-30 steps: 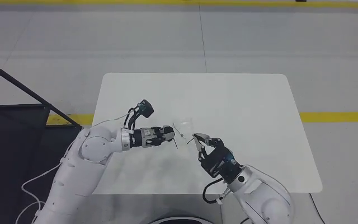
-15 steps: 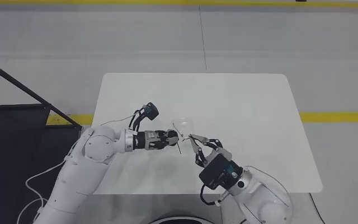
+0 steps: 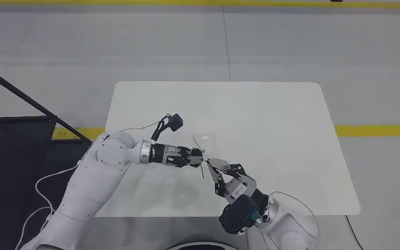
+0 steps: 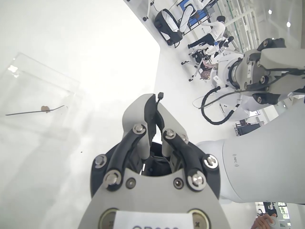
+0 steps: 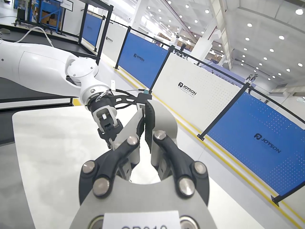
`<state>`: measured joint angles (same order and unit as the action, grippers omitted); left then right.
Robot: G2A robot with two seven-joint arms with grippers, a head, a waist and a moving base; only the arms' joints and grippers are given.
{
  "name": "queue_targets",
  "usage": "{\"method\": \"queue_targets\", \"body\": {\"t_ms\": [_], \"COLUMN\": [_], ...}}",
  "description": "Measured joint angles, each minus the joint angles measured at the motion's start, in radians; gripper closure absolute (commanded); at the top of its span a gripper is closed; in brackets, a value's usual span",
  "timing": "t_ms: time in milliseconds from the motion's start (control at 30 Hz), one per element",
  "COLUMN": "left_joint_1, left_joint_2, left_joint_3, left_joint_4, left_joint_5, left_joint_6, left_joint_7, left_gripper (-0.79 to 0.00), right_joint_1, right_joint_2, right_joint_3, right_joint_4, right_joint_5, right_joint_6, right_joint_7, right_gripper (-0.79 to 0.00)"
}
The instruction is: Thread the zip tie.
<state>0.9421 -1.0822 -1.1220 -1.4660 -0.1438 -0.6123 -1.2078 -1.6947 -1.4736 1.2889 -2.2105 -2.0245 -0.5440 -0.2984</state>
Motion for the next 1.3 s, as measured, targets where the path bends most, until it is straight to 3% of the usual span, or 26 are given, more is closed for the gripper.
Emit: {"method": "queue_targets", "body": {"t_ms": [700, 1300], "left_joint_1": [-0.006, -0.041], "left_joint_2": [0.001, 0.003], "left_joint_3": [0.053, 0.076], "left_joint_4": [-0.018, 0.024], "left_joint_5": [-0.02, -0.075], "left_joint_6": [0.04, 0.037], "left_joint_7": [0.006, -0.037], "left_gripper": [0.0, 0.0], "right_joint_1": [0.011, 0.029], "right_joint_2": [0.027, 0.054], "right_joint_3": [-0.025, -0.072], "right_joint_4": [0.006, 0.024], "right_joint_5": [-0.09, -0.185], "right_joint_6": [0.058, 0.155], "right_joint_7": [-0.073, -0.003], "right_gripper": [0.0, 0.0]}}
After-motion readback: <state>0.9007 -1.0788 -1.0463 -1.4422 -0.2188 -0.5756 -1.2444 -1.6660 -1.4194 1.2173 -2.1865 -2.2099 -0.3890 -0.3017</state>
